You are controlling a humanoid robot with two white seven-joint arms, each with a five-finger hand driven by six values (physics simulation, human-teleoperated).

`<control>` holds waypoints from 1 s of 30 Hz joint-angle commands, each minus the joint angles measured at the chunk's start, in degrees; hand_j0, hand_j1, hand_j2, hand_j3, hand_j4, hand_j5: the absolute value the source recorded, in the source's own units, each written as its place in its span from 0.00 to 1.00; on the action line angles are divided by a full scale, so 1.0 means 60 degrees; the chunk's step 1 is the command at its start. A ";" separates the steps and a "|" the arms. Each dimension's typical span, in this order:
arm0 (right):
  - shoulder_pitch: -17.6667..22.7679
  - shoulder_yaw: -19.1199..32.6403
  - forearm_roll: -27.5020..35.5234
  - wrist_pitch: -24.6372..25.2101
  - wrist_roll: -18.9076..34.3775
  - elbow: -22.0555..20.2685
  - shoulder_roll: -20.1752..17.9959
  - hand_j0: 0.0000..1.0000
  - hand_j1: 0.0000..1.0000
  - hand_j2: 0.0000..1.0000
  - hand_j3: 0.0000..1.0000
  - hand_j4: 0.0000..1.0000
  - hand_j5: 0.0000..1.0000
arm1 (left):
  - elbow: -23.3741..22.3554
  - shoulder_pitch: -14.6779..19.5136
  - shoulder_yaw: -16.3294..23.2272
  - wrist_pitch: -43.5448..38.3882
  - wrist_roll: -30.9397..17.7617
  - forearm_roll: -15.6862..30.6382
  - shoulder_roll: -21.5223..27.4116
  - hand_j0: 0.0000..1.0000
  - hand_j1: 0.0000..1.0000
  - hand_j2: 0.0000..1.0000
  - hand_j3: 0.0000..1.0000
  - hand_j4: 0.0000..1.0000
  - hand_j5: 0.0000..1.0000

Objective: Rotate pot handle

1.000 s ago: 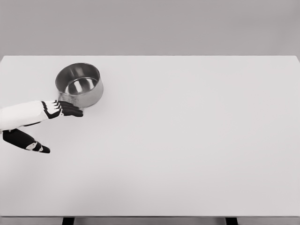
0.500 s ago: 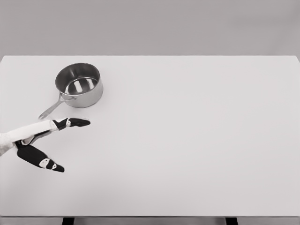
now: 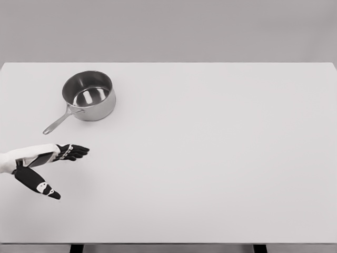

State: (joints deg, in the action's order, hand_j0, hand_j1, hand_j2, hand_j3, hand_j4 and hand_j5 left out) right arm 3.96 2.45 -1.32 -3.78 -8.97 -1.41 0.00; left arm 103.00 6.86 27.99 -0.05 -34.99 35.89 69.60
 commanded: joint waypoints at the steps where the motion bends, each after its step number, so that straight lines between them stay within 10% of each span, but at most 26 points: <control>1: 0.0000 0.0002 0.0001 0.0000 0.0000 0.0001 -0.0001 1.00 1.00 1.00 1.00 1.00 1.00 | -0.0087 0.0015 -0.0066 -0.0109 -0.0002 0.0068 0.0017 1.00 1.00 1.00 1.00 1.00 1.00; 30: 0.0000 0.0002 0.0001 0.0000 0.0000 0.0001 -0.0001 1.00 1.00 1.00 1.00 1.00 1.00 | -0.1786 0.0498 -0.0520 -0.0124 -0.0002 -0.0049 -0.0320 1.00 1.00 1.00 1.00 1.00 1.00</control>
State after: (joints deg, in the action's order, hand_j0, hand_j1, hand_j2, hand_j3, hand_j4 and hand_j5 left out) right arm 3.96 2.45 -1.32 -3.78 -8.95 -1.41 0.00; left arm 92.76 9.84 24.92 -0.79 -35.00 35.33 67.60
